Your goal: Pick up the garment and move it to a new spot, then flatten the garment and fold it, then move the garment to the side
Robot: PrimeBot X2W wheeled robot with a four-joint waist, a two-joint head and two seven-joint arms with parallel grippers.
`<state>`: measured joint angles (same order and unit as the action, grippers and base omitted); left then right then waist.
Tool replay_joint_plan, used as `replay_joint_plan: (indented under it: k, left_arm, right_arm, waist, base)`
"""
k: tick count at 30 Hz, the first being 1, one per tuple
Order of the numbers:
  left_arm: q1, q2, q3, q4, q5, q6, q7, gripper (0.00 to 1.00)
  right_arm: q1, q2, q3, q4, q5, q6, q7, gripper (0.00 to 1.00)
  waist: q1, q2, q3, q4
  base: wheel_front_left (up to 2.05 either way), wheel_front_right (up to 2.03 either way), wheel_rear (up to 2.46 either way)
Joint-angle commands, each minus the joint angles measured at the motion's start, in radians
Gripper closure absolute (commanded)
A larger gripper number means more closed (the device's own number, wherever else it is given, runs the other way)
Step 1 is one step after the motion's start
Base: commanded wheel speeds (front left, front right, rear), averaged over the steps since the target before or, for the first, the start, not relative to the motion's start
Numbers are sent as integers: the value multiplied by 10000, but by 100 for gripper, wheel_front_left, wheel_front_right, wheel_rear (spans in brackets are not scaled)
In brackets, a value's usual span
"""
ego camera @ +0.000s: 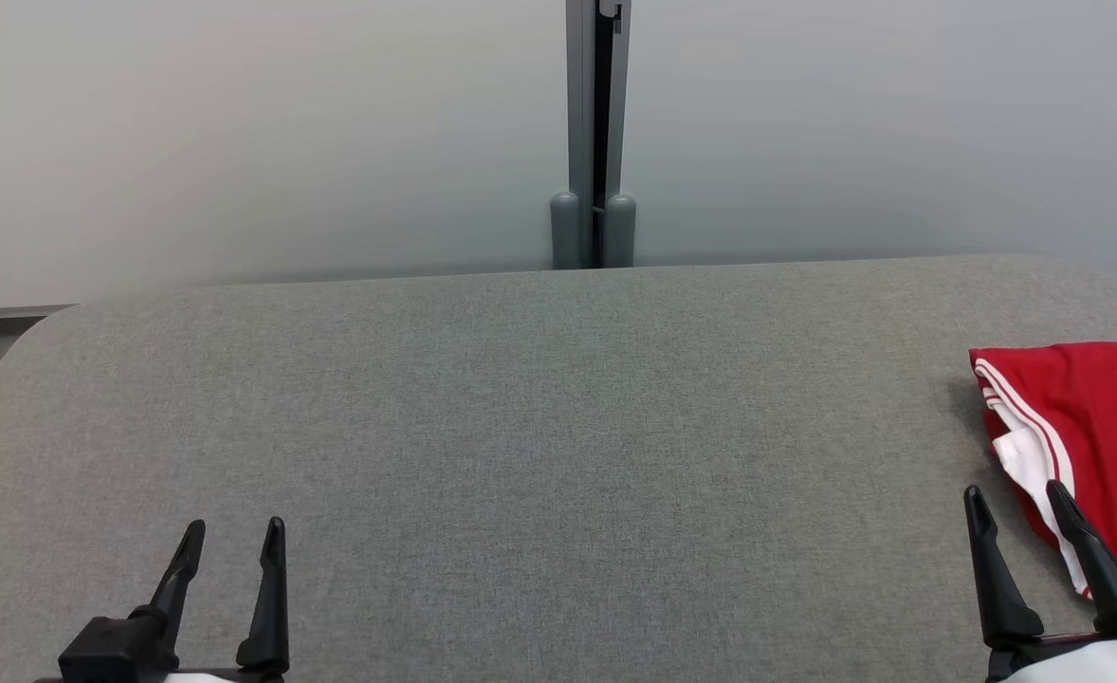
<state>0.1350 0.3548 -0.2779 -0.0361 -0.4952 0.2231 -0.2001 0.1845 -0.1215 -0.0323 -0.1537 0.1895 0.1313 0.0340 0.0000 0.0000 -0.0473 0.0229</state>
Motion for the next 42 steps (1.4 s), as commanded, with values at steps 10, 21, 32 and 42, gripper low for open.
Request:
replay_joint_plan:
  k: [10, 21, 32, 42]
  left_arm:
    - [-12, 61, -45, -111, -24, 146, 45, 0]
    - [-1, -341, 14, 249, -679, -26, 213, 100]
    - [-406, -685, 537, 679, -2327, -570, 598, 100]
    - [-698, -947, 925, 993, -3509, -966, 884, 100]
  right_arm:
    - [-61, -68, -99, -57, -85, -12, -10, 0]
    - [-73, 132, -113, 478, 806, 0, 28, 100]
    - [-530, 164, -163, 1014, 2890, -1, 100, 100]
    - [-851, 199, -206, 1394, 4386, -2, 159, 100]
  waist:
    - [0, 0, 34, 77]
    - [0, 0, 45, 90]
    - [0, 0, 86, 61]
    - [0, 0, 120, 38]
  base:
    - [0, 0, 0]
    - [0, 0, 0]
    - [0, 0, 0]
    - [0, 0, 0]
